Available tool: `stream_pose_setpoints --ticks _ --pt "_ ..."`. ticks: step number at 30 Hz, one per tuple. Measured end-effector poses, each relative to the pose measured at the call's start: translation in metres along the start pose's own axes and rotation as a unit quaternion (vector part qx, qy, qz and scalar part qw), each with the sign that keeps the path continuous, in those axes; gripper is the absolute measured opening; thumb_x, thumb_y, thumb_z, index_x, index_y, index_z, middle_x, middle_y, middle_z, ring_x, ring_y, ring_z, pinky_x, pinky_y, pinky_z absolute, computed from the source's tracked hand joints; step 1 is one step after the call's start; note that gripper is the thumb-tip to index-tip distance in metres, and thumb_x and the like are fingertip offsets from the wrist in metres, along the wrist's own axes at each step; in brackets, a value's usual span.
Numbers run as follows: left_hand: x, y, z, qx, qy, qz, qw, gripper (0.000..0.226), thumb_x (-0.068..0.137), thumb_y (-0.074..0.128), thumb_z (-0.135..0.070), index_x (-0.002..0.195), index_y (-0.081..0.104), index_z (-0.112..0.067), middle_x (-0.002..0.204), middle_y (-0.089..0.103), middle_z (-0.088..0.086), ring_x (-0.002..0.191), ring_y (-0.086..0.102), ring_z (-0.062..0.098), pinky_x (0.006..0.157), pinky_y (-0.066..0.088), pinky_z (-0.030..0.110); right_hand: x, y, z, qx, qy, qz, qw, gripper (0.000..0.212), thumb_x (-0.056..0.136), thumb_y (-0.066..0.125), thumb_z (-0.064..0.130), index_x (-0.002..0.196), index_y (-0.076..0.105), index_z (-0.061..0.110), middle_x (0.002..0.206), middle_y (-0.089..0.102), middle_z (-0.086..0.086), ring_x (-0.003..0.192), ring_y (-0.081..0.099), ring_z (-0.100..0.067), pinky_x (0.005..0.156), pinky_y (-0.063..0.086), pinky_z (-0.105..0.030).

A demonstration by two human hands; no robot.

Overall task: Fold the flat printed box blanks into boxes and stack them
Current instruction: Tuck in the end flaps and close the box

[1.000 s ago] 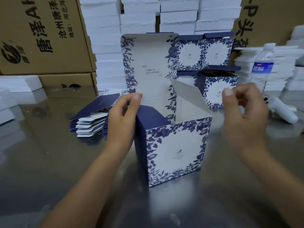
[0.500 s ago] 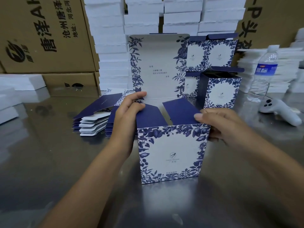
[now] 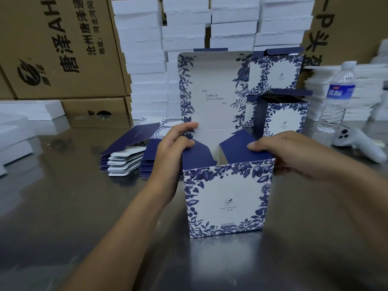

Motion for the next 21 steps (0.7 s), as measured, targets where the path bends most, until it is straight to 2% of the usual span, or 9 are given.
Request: stream_pose_setpoints --ticks 2,4,6,7,9,12,15,18,21 --pt "0.000 0.001 0.002 -0.006 0.002 0.008 1.000 0.034 0.082 0.051 -0.007 0.085 0.073 -0.034 0.082 0.061 -0.007 0.081 0.051 0.021 0.059 0.044 0.025 0.004 -0.003 -0.003 0.011 0.014 -0.005 1.000 0.045 0.084 0.061 0.020 0.094 0.052 -0.023 0.081 0.042 -0.017 0.074 0.035 -0.028 0.064 0.030 -0.029" --pt "-0.001 0.004 0.001 -0.016 0.005 0.018 1.000 0.029 0.073 0.054 -0.015 0.086 0.072 -0.033 0.084 0.059 -0.003 0.080 0.050 0.022 0.065 0.041 0.031 0.004 -0.003 -0.001 -0.007 0.016 -0.008 1.000 0.034 0.083 0.060 0.016 0.089 0.056 -0.017 0.083 0.041 -0.018 0.077 0.034 -0.029 0.061 0.031 -0.029" --pt "-0.002 0.004 0.001 -0.021 0.005 0.016 1.000 0.029 0.071 0.054 -0.016 0.087 0.072 -0.032 0.084 0.058 -0.002 0.079 0.049 0.022 0.065 0.040 0.032 0.004 -0.004 0.002 -0.045 0.017 -0.015 0.999 0.012 0.083 0.059 0.016 0.087 0.060 0.005 0.080 0.041 -0.017 0.071 0.035 -0.027 0.054 0.031 -0.025" --pt "-0.002 0.004 0.001 -0.023 0.008 0.015 1.000 0.028 0.075 0.054 -0.013 0.088 0.072 -0.031 0.084 0.058 -0.002 0.079 0.049 0.022 0.064 0.040 0.031 0.004 -0.005 0.003 -0.064 0.019 -0.020 0.998 0.011 0.082 0.059 0.018 0.086 0.060 0.008 0.078 0.041 -0.017 0.066 0.035 -0.025 0.050 0.031 -0.022" --pt "-0.001 0.004 0.001 -0.026 0.014 0.014 0.999 0.034 0.084 0.050 -0.004 0.089 0.071 -0.029 0.085 0.057 -0.001 0.080 0.049 0.022 0.063 0.040 0.030 0.006 -0.007 0.005 -0.095 0.025 -0.025 0.995 0.019 0.081 0.060 0.024 0.078 0.062 0.005 0.073 0.041 -0.015 0.059 0.033 -0.022 0.046 0.029 -0.021" --pt "-0.002 0.005 0.001 -0.025 0.009 0.019 0.999 0.039 0.087 0.046 -0.002 0.087 0.072 -0.031 0.080 0.058 -0.002 0.077 0.049 0.021 0.057 0.041 0.025 0.010 -0.007 0.012 -0.123 0.025 -0.054 0.991 0.013 0.083 0.060 0.026 0.077 0.056 0.015 0.071 0.041 -0.013 0.061 0.036 -0.022 0.056 0.030 -0.026" --pt "-0.002 0.007 0.002 -0.023 0.002 0.027 0.999 0.043 0.086 0.046 -0.001 0.081 0.073 -0.035 0.069 0.060 -0.012 0.067 0.052 0.015 0.050 0.042 0.017 0.016 -0.008 0.014 -0.124 0.017 -0.072 0.990 0.021 0.087 0.055 0.018 0.068 0.049 0.013 0.059 0.039 -0.009 0.048 0.034 -0.017 0.044 0.025 -0.021" --pt "-0.002 0.008 0.002 -0.027 0.005 0.037 0.999 0.044 0.086 0.047 -0.001 0.080 0.073 -0.035 0.066 0.061 -0.016 0.063 0.053 0.010 0.050 0.042 0.016 0.020 -0.010 0.013 -0.134 0.003 -0.074 0.988 0.032 0.087 0.053 0.010 0.061 0.035 0.014 0.048 0.023 -0.001 0.036 0.018 -0.011 0.036 0.015 -0.015" --pt "-0.001 0.007 0.001 -0.036 0.011 0.042 0.998 0.042 0.086 0.046 0.001 0.081 0.073 -0.032 0.065 0.061 -0.017 0.058 0.054 0.005 0.048 0.042 0.012 0.024 -0.013 0.010 -0.139 0.014 -0.088 0.986 0.023 0.085 0.056 0.015 0.067 0.042 0.013 0.053 0.024 -0.005 0.037 0.020 -0.013 0.036 0.015 -0.013"
Point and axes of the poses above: each hand's wrist, its own x-axis towards the middle knuckle, its own y-axis out of the palm, z = x × y, the point moved 7 cm from there along x, towards the middle knuckle
